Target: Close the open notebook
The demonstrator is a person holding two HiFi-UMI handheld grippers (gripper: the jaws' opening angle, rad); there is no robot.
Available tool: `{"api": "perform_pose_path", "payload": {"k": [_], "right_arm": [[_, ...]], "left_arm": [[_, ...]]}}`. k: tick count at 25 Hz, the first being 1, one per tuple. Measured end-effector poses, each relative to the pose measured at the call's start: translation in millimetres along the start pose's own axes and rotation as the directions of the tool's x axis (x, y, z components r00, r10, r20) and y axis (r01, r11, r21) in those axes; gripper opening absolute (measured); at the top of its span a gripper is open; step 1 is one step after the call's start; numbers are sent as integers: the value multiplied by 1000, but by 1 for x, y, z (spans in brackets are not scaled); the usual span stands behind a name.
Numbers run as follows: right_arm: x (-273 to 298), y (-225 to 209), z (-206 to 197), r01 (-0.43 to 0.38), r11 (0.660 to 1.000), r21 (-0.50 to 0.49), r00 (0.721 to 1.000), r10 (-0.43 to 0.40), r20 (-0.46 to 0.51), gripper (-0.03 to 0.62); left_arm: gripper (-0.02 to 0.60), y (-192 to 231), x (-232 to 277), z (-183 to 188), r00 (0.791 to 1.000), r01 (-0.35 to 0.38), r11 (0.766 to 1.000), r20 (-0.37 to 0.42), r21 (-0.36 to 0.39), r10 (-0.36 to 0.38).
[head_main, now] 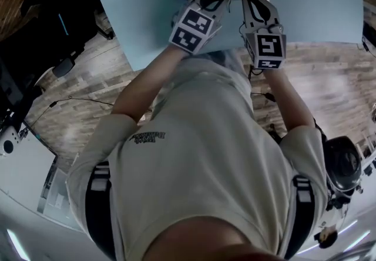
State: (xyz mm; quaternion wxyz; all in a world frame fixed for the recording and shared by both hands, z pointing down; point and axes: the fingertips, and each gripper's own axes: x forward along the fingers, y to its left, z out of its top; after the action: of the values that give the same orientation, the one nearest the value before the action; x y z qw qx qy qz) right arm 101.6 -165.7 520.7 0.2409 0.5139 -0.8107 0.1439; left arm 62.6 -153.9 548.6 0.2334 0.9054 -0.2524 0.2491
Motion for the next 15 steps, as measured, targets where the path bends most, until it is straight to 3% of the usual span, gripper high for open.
{"api": "perform_pose_path", "payload": {"k": [4, 7, 11, 12, 13, 15], "right_arm": [[-11, -45, -39, 119, 990, 71, 992, -114, -61, 25], [-8, -78, -76, 207, 974, 89, 969, -192, -156, 25], [16, -101, -113, 252, 959, 130, 935, -206, -290, 23], [21, -104, -115, 259, 956, 137, 929, -208, -305, 47], [22, -105, -113, 263, 954, 142, 928, -210, -307, 93], [15, -99, -99, 247, 958, 146, 941, -201, -272, 117]], "left_arm": [[11, -10, 36, -12, 998, 25, 1000, -50, -18, -25], [11, -6, 58, -18, 997, 30, 999, -75, -25, -32], [11, 12, 74, -22, 994, 21, 999, -107, -40, -25], [11, 16, 74, -21, 994, 20, 999, -109, -46, -25], [11, 17, 73, -19, 994, 21, 998, -105, -51, -26], [11, 17, 60, -13, 996, 22, 998, -86, -57, -27]]}}
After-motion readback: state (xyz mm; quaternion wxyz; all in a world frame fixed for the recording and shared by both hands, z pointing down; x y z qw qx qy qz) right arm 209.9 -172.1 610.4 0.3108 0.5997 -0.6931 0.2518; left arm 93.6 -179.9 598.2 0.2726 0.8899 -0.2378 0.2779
